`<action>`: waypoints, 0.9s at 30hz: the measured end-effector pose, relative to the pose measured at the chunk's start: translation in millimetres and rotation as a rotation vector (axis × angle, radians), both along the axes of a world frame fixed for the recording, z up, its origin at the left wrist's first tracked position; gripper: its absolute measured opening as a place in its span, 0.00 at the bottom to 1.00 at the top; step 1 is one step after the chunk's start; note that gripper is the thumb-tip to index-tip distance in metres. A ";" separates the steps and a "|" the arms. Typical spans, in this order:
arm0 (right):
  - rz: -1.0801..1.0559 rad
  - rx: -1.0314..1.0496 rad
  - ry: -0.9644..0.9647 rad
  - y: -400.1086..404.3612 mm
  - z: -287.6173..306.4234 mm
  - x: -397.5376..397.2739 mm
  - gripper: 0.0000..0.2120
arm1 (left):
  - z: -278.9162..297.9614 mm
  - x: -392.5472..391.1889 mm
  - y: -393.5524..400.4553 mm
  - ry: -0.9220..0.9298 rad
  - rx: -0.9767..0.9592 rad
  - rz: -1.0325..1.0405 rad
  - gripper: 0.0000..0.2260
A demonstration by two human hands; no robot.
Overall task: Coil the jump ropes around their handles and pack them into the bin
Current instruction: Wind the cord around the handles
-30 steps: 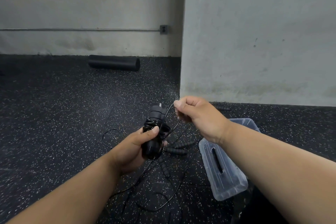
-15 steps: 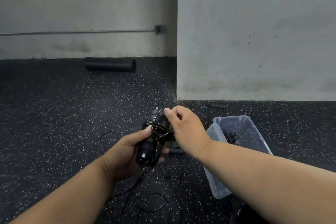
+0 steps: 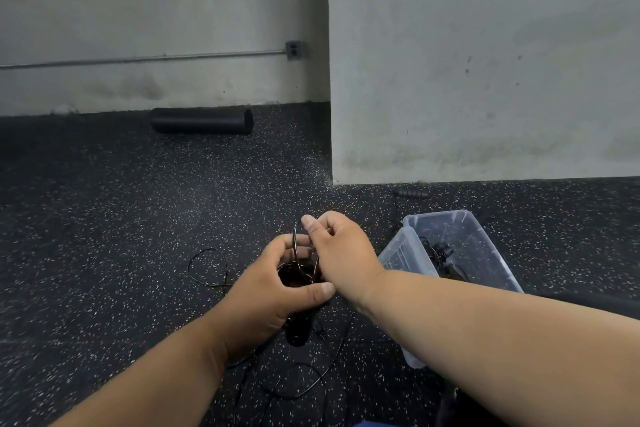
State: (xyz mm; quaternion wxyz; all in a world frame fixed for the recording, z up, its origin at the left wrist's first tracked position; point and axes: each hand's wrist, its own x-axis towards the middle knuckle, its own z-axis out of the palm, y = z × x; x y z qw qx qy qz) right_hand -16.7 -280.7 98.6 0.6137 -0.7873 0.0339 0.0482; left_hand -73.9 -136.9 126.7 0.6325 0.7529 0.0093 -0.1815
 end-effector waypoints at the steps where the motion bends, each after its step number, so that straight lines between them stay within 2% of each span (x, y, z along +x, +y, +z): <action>1: 0.003 0.052 0.021 0.6 0.4 -0.2 0.19 | 0.7 0.0 1.0 -0.015 0.047 -0.007 0.27; 3: 0.023 0.130 0.061 1.5 0.7 -0.1 0.18 | 1.7 -0.5 3.1 -0.033 0.104 -0.002 0.23; 6: 0.056 0.189 0.094 1.1 7.0 0.7 0.19 | 4.0 -1.2 3.0 0.002 0.046 0.078 0.16; 9: 0.129 0.232 0.109 -2.8 15.0 1.9 0.19 | 4.1 2.3 3.8 0.047 -0.030 0.155 0.18; 11: 0.185 0.222 0.087 -6.6 17.1 2.7 0.23 | 0.7 5.8 6.9 0.016 -0.024 0.184 0.19; 13: 0.246 0.175 0.069 -10.9 17.7 2.6 0.26 | -1.9 6.8 9.7 -0.016 -0.011 0.214 0.20; 16: 0.344 0.084 0.066 -18.7 18.3 0.0 0.25 | -4.0 8.5 13.8 -0.044 0.012 0.256 0.18; 19: 0.451 -0.172 -0.082 -25.8 12.5 -2.4 0.12 | -4.7 10.7 17.7 -0.038 -0.007 0.305 0.20; 21: 0.472 -0.349 -0.199 -28.1 6.9 -3.7 0.10 | -3.9 9.7 17.4 -0.018 -0.026 0.305 0.21; 27: 0.450 -0.392 -0.268 -31.1 8.2 -0.6 0.07 | -3.7 10.1 14.6 0.009 -0.074 0.327 0.17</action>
